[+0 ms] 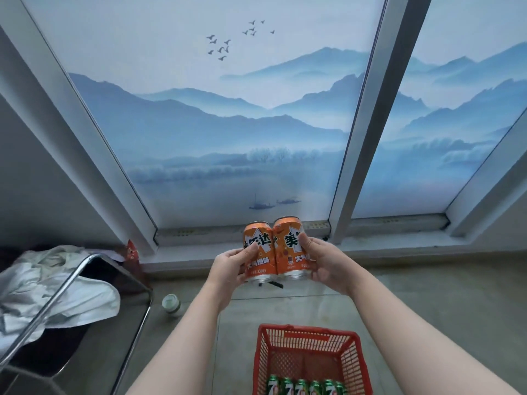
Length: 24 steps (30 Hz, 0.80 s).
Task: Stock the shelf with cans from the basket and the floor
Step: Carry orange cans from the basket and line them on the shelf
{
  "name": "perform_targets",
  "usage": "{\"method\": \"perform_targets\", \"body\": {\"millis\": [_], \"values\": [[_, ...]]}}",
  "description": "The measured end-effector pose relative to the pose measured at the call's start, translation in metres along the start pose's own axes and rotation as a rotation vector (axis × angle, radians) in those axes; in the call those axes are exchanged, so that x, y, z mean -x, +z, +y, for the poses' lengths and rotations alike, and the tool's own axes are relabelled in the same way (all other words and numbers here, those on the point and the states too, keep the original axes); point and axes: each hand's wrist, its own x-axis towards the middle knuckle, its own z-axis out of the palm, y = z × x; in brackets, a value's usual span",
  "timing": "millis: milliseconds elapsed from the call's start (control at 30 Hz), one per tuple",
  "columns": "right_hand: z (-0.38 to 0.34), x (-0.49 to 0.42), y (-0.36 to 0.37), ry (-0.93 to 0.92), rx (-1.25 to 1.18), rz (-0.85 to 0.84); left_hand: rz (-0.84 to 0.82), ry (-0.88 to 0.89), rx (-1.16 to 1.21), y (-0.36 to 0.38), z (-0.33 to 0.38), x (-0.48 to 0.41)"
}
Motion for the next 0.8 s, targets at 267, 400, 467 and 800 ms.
{"method": "perform_targets", "body": {"millis": [267,400,467,800], "values": [[-0.027,-0.023,0.050,-0.016,0.081,-0.130,0.117,0.068,0.051,-0.039,0.033,0.016],[-0.038,-0.036,0.077,-0.014,0.162,-0.255,0.218,0.119,0.089,-0.060,0.041,0.034],[-0.042,-0.042,0.088,-0.008,0.183,-0.313,0.276,0.141,0.098,-0.068,0.043,0.043],[-0.030,-0.042,0.151,0.047,0.274,-0.664,0.628,0.211,0.336,-0.096,0.014,0.110]]}}
